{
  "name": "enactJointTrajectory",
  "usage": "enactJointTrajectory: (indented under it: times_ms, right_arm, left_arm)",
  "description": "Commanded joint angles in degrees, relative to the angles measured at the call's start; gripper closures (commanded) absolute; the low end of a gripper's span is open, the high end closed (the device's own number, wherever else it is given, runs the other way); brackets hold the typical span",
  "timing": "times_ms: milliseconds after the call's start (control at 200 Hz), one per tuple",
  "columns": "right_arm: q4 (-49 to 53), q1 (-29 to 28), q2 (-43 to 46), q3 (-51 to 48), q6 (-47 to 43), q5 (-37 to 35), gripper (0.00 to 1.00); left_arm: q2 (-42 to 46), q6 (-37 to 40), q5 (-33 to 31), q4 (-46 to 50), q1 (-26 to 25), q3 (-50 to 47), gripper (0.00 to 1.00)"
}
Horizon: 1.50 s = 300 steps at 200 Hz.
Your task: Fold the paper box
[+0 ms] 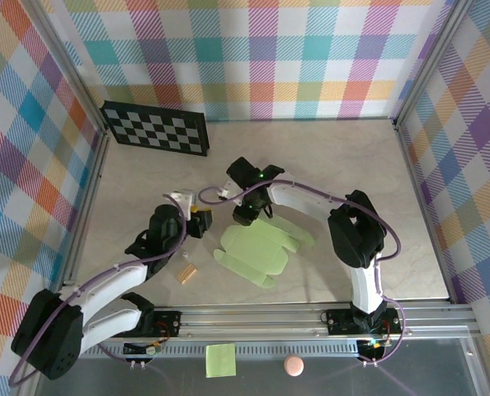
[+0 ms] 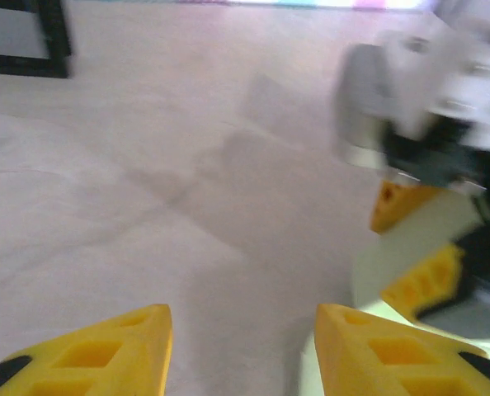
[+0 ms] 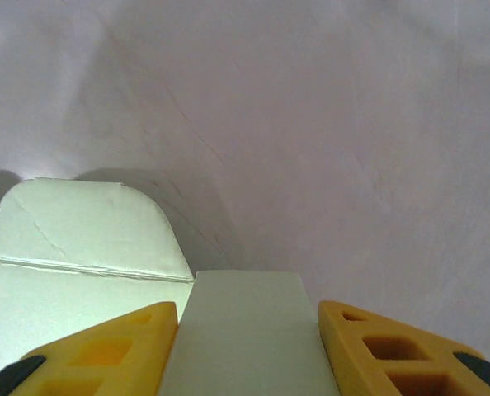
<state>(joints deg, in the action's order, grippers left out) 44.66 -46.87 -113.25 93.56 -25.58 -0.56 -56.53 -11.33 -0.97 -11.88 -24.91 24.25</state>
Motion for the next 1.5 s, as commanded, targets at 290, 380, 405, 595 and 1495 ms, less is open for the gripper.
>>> enactJointTrajectory:
  times_ms: [290, 380, 405, 595, 1495]
  right_arm:
    - [13.8, -0.5, -15.3, 22.2, -18.1, 7.2, 0.82]
    - [13.1, -1.1, -17.7, 23.7, -18.5, 5.7, 0.81]
    - [13.2, -1.3, -18.4, 24.3, -18.6, 5.2, 0.81]
    - [13.8, -2.2, -22.2, 25.0, -18.9, 4.8, 0.79]
    - [-3.8, 2.0, 6.1, 4.3, 9.4, 11.6, 0.24]
  left_arm:
    - [12.3, -7.8, 0.6, 27.2, 6.4, 7.1, 0.50]
    - [13.6, -10.0, 0.2, 30.7, 6.9, 7.4, 0.50]
    - [13.7, -10.4, 0.7, 30.9, 7.0, 7.3, 0.50]
    - [11.3, -11.7, 4.5, 32.9, 7.1, 8.2, 0.50]
    - [1.6, -13.2, 15.4, 29.1, 7.0, 14.5, 0.45]
